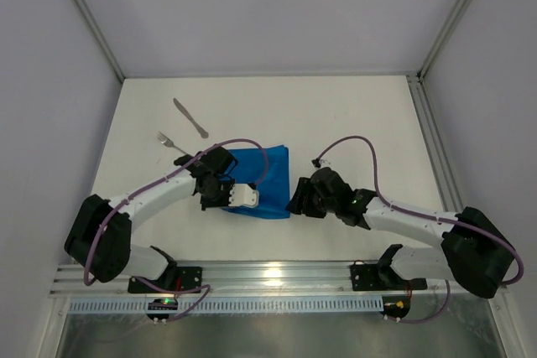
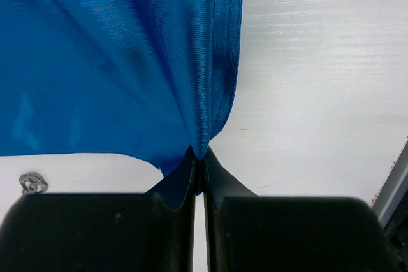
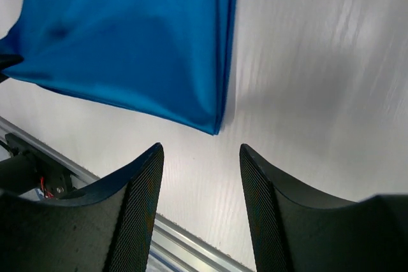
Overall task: Fold the napkin into a case and place the utensils inside
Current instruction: Pick up the lower triangle-folded napkin from the center of the board.
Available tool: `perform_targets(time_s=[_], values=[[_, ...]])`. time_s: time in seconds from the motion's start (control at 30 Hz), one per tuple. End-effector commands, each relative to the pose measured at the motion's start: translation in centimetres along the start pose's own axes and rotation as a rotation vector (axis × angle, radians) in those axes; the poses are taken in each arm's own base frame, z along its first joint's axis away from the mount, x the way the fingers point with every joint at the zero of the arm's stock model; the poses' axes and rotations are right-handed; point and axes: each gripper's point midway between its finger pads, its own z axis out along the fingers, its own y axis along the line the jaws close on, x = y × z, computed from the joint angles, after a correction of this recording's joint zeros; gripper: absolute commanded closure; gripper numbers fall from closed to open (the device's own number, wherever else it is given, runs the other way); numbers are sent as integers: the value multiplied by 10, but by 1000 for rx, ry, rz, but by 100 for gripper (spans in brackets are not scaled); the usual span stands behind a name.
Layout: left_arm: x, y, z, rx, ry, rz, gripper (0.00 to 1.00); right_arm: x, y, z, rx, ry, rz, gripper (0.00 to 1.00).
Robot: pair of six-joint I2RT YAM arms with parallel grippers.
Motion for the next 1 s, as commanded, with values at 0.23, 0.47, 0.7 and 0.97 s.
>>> perform_targets(time_s=[0.23,0.47,0.7,0.97], values=[[-5,-4,2,33,-22,-18,96,26,-4,27,15,104,214,50],[-5,-6,1,34,-25,-21,96,38,-22,38,66,127,223,57],[3,-13,6,58,4,-21,96,40,-26,42,70,130,232,82],[21,-7,14,33,93,19,95,33,-25,34,54,125,216,96]])
